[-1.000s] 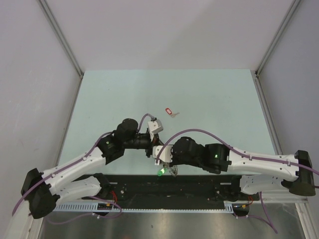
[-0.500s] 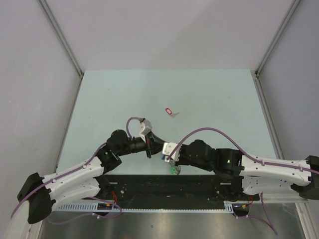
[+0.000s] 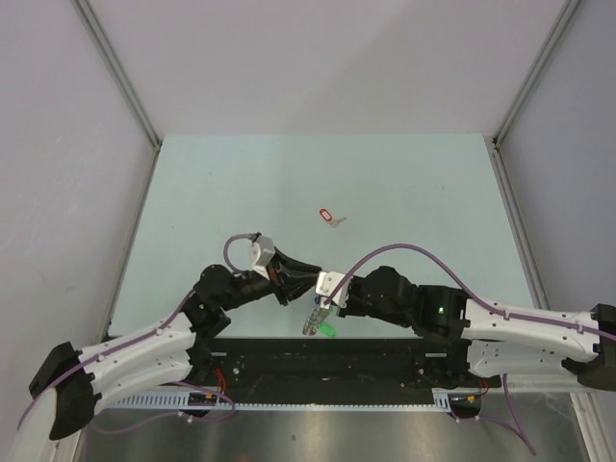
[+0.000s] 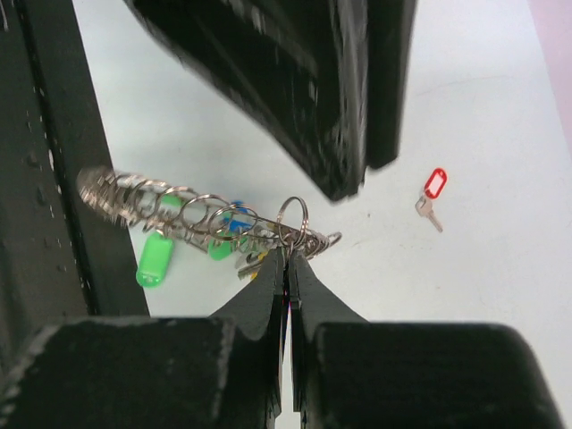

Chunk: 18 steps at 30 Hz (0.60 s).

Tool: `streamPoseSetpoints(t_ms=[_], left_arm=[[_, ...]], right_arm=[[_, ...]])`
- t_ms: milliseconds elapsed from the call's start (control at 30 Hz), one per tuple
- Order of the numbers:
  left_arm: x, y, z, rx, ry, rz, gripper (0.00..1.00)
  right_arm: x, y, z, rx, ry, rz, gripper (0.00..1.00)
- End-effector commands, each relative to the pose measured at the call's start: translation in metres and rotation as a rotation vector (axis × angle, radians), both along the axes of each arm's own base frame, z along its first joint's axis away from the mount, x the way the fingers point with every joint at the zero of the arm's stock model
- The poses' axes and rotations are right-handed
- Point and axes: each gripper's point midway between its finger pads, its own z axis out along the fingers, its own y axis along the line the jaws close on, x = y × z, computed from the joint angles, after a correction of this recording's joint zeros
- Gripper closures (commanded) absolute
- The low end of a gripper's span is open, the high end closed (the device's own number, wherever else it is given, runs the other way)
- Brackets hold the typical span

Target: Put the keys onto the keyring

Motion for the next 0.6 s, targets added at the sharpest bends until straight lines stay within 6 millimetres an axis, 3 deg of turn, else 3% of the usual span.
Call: streamPoseSetpoints(t_ms=[0, 200, 500, 567], left_arm=[[0.005, 0.011, 0.027, 0.018, -0.098, 0.054, 0.64], [-0.001, 0.012, 0.014, 0.200, -0.108, -0.026, 0.47], [-0.006, -0.002, -0.013, 0.482, -0.080, -0.236, 0.46], [-0.009, -0.001, -0.010, 0.507, -0.106, -0.282, 0.46]], right_arm=[[0.004, 0.001, 0.028, 0.004, -0.040, 0.048, 1.00], [0.004, 0.001, 0.025, -0.092, -0.030, 0.086, 1.00], [0.005, 0.000, 0.022, -0.164, -0.034, 0.103, 1.00], [0.004, -0.001, 0.021, -0.172, -0.032, 0.107, 1.00]])
